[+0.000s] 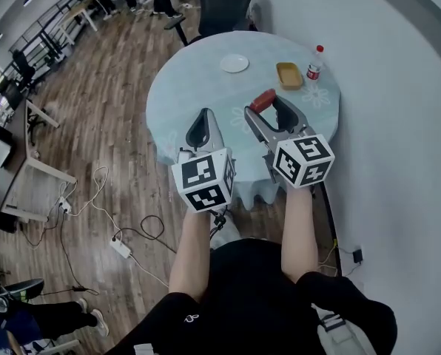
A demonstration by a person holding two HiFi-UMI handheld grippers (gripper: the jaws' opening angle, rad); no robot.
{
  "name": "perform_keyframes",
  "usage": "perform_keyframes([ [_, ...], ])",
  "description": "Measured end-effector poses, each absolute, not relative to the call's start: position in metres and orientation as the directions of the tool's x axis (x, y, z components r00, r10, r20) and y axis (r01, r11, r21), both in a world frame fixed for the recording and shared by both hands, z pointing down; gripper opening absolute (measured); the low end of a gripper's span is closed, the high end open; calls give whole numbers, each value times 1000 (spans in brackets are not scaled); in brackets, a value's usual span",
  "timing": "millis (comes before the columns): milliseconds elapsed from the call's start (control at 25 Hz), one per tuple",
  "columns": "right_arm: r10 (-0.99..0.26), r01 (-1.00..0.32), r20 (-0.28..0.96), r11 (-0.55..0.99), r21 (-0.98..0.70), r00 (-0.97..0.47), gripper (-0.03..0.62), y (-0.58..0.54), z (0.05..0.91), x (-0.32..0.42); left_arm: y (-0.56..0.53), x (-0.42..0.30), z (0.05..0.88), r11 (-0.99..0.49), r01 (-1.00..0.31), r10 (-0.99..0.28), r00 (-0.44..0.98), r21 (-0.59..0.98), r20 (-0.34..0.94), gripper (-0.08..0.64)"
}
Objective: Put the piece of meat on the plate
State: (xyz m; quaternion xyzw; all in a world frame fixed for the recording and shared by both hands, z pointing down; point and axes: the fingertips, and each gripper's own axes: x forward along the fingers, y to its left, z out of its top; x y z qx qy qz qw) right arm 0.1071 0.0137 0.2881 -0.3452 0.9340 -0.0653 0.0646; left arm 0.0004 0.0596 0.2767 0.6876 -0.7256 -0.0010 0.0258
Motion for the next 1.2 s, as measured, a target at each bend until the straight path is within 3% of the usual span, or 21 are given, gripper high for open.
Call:
perform_keyframes([
  [440,-738,-731,45,654,-197,-673,305,-97,335,60,-61,-65,312,-30,-994,-995,39,105,90,-3],
  [800,-745,-761,172,601,-245,-644,305,-172,376,-26,-166,-137,361,-68,-986,-962,106,152,253,-2],
  [1000,-759,-808,285,520,-277,-586,305,-203,424,-9,-210,-132,410,-89,-980,-921,148,175,360,-3],
  [1200,-771,-823,299,490,-287,-563,305,-241,433,12,-247,-112,424,-100,-976,-908,169,196,383,-2],
])
